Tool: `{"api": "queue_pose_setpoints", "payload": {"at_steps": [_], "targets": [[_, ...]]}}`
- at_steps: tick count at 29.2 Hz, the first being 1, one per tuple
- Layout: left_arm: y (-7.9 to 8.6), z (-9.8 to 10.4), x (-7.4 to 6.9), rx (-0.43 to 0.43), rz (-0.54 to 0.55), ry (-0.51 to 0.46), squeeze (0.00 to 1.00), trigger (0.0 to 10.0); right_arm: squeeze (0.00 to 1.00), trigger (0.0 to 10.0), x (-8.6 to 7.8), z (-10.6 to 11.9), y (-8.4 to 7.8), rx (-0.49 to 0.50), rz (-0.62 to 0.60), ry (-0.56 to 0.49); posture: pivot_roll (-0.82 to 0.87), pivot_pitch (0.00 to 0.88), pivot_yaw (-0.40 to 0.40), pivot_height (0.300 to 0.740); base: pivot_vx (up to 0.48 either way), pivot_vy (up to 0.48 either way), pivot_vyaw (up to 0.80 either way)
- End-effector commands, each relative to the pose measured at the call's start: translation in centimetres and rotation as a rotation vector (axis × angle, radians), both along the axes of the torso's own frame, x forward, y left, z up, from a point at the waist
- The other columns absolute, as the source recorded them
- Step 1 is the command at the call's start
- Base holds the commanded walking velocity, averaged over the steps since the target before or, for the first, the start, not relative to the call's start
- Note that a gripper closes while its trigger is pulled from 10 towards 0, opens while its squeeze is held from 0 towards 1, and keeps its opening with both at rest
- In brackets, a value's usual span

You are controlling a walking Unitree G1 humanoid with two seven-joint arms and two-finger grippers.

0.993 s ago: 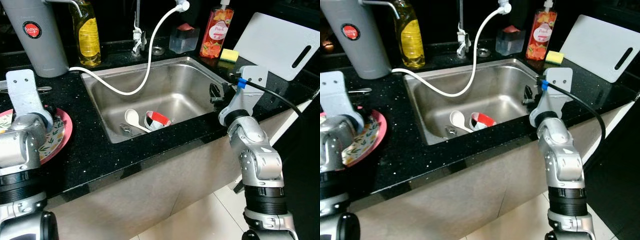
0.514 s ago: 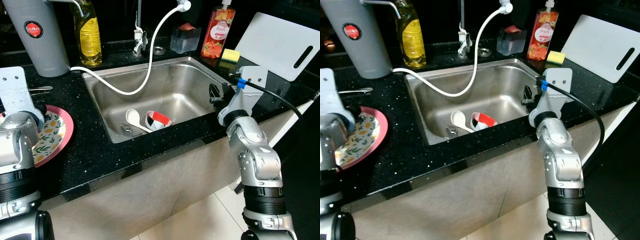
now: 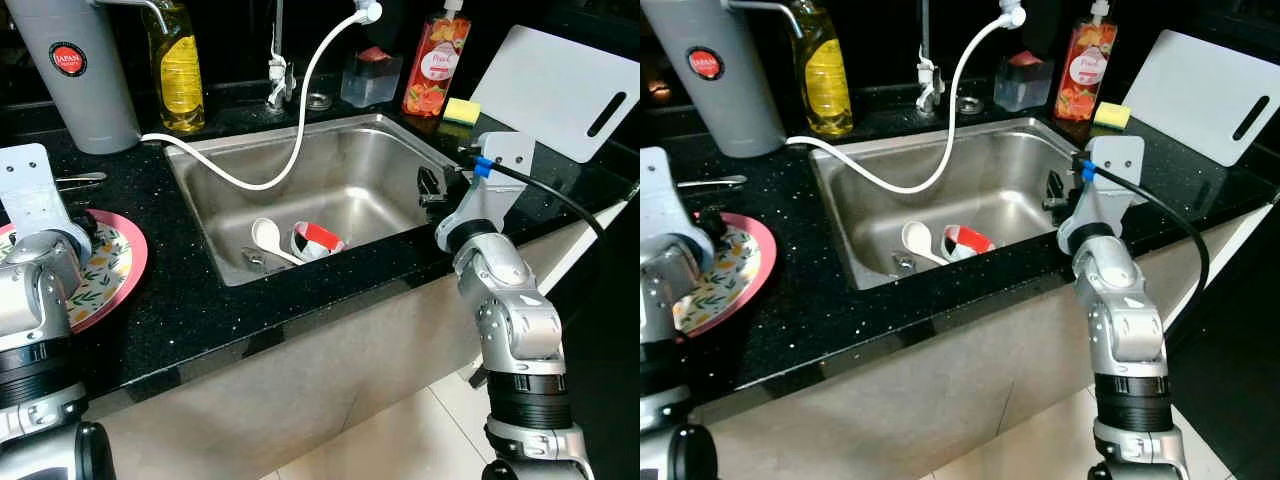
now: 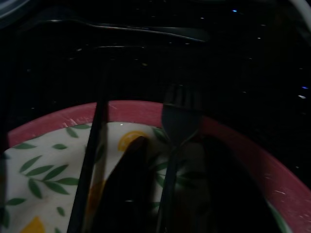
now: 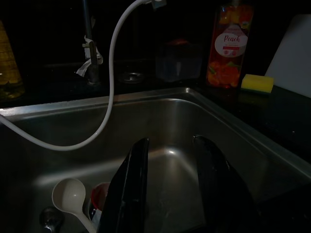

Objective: Kitchen organization

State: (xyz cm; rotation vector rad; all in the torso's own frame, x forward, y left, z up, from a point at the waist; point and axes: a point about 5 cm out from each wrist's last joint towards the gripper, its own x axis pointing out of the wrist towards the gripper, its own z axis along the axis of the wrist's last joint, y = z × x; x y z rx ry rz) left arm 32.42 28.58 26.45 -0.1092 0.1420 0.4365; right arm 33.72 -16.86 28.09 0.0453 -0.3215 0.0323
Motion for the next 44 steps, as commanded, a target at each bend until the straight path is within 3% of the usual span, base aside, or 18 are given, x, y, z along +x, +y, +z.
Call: {"api": "queue_pose_setpoints", "payload": {"at_steps": [1, 3, 4, 6, 15, 16, 17, 18, 25, 33, 36, 44], "targets": [[-0.2, -1.2, 0.0, -0.022, -0.012, 0.039, 0.0, 4.0, 0.0, 10.0, 0.1, -0.2, 0.0, 0.008, 0.001, 0.007, -0.08, 0.112, -0.044, 0.74, 0.0, 0.0, 0.0], [-0.2, -1.2, 0.0, -0.023, -0.012, 0.039, 0.0, 4.0, 0.0, 10.0, 0.1, -0.2, -0.1, 0.008, 0.001, 0.007, -0.08, 0.112, -0.044, 0.74, 0.0, 0.0, 0.0], [-0.2, -1.2, 0.0, -0.023, -0.013, 0.038, 0.0, 1.7, 0.0, 10.0, 0.1, -0.2, -0.1, 0.009, 0.001, 0.007, -0.09, 0.112, -0.044, 0.74, 0.0, 0.0, 0.0], [-0.2, -1.1, 0.1, -0.016, -0.014, 0.036, 0.0, 0.0, 0.0, 10.0, 0.2, -0.2, -0.1, 0.01, 0.001, 0.008, -0.09, 0.113, -0.044, 0.74, 0.0, 0.0, 0.0], [-0.2, -0.9, 0.1, 0.014, -0.003, 0.018, 0.0, 0.0, 0.0, 10.0, 0.2, -0.2, -0.1, 0.01, 0.0, 0.008, -0.09, 0.113, -0.046, 0.74, 0.0, 0.0, 0.0], [-0.2, -0.6, 0.1, 0.021, -0.001, -0.003, 0.0, 3.9, 0.0, 10.0, 0.2, -0.2, -0.1, 0.01, 0.0, 0.008, -0.09, 0.113, -0.046, 0.74, 0.0, 0.0, 0.0], [-0.2, -0.6, 0.1, 0.021, -0.001, -0.003, 0.0, 3.9, 0.0, 10.0, 0.2, -0.2, -0.1, 0.01, 0.0, 0.008, -0.09, 0.113, -0.046, 0.74, 0.0, 0.0, 0.0], [-0.4, 0.4, 0.1, 0.038, -0.002, -0.072, 0.0, 10.0, 0.0, 10.0, 0.2, -0.2, -0.1, 0.01, 0.0, 0.008, -0.09, 0.112, -0.046, 0.74, 0.0, 0.0, 0.0], [-1.2, 2.9, 0.0, 0.068, -0.043, -0.233, 0.0, 10.0, 0.0, 10.0, 0.2, -0.2, -0.1, 0.01, 0.0, 0.007, -0.09, 0.109, -0.044, 0.74, 0.0, 0.0, 0.0], [-2.4, 4.1, 0.1, 0.084, -0.124, -0.313, 0.0, 10.0, 0.0, 10.0, 0.2, -0.1, 0.0, 0.01, 0.004, 0.004, -0.09, 0.106, -0.042, 0.74, 0.0, 0.0, 0.0], [-4.0, 4.7, 0.0, 0.114, -0.242, -0.367, 0.0, 10.0, 0.0, 10.0, 0.2, 0.0, 0.1, 0.009, 0.008, -0.001, -0.09, 0.101, -0.041, 0.74, 0.0, 0.0, 0.0], [-5.3, 5.0, 0.0, 0.138, -0.335, -0.398, 0.0, 10.0, 0.0, 10.0, 0.2, 0.0, 0.1, 0.008, 0.01, -0.002, -0.09, 0.096, -0.04, 0.74, 0.0, 0.0, 0.0]]}}
